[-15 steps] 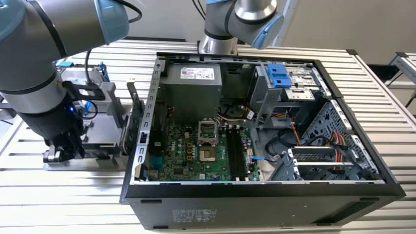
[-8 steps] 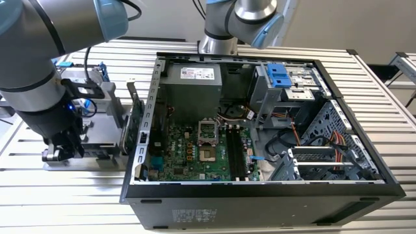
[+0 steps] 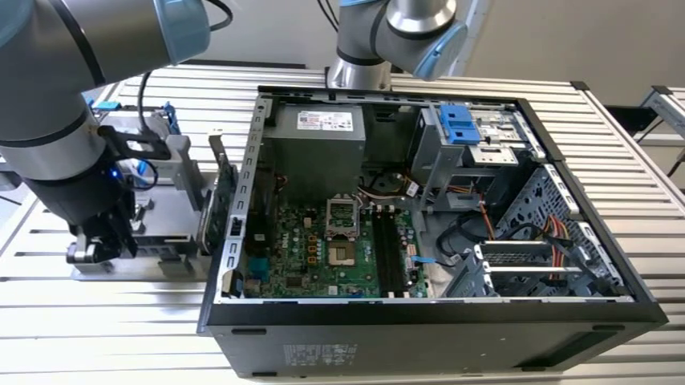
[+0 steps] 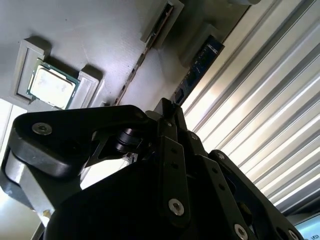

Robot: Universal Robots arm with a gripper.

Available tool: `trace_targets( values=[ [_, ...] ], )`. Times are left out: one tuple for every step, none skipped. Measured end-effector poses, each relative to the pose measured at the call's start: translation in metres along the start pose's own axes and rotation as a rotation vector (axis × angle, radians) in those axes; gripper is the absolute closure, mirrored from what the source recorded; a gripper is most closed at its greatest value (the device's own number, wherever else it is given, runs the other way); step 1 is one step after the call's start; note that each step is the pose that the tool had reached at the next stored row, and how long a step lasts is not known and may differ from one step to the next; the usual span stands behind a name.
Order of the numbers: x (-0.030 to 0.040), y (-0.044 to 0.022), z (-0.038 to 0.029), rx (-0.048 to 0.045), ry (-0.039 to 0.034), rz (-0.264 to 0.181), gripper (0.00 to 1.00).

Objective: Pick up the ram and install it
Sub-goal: 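Pick up the ram and move it above insertion slot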

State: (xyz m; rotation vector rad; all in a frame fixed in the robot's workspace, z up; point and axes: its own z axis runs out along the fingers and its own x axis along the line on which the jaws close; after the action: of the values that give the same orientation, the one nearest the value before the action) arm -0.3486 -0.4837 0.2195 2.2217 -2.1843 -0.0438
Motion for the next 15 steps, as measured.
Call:
trace_targets(
  values=[
    [0.0000,0.0000,-0.0010,0.0000,0.0000,0.000,1.00],
    [0.0000,0.0001,-0.0021,0.0001,0.0000,0.000,1.00],
    [0.0000,0.0001,-0.0031,0.0001,0.0000,0.000,1.00],
    [0.0000,0.0002,-0.0043,0.0001,0.0000,0.000,1.00],
    [0.0000,0.0002,-0.0056,0.0000,0.0000,0.000,1.00],
    [0.0000,0.0003,-0.0066,0.0000,0.0000,0.000,1.00],
    [0.0000,0.0003,-0.0077,0.0001,0.0000,0.000,1.00],
    [0.0000,0.0003,-0.0089,0.0000,0.0000,0.000,1.00],
    [0.0000,0.0004,-0.0101,0.0001,0.0000,0.000,1.00],
    [0.0000,0.0004,-0.0114,0.0000,0.0000,0.000,1.00],
    [0.0000,0.0005,-0.0127,0.0000,0.0001,0.000,1.00],
    [0.0000,0.0005,-0.0141,0.0000,0.0000,0.000,1.00],
    [0.0000,0.0006,-0.0153,0.0001,0.0000,0.000,1.00],
    [0.0000,0.0006,-0.0166,0.0000,0.0000,0.000,1.00],
    [0.0000,0.0006,-0.0178,0.0001,0.0000,0.000,1.00]
  ],
)
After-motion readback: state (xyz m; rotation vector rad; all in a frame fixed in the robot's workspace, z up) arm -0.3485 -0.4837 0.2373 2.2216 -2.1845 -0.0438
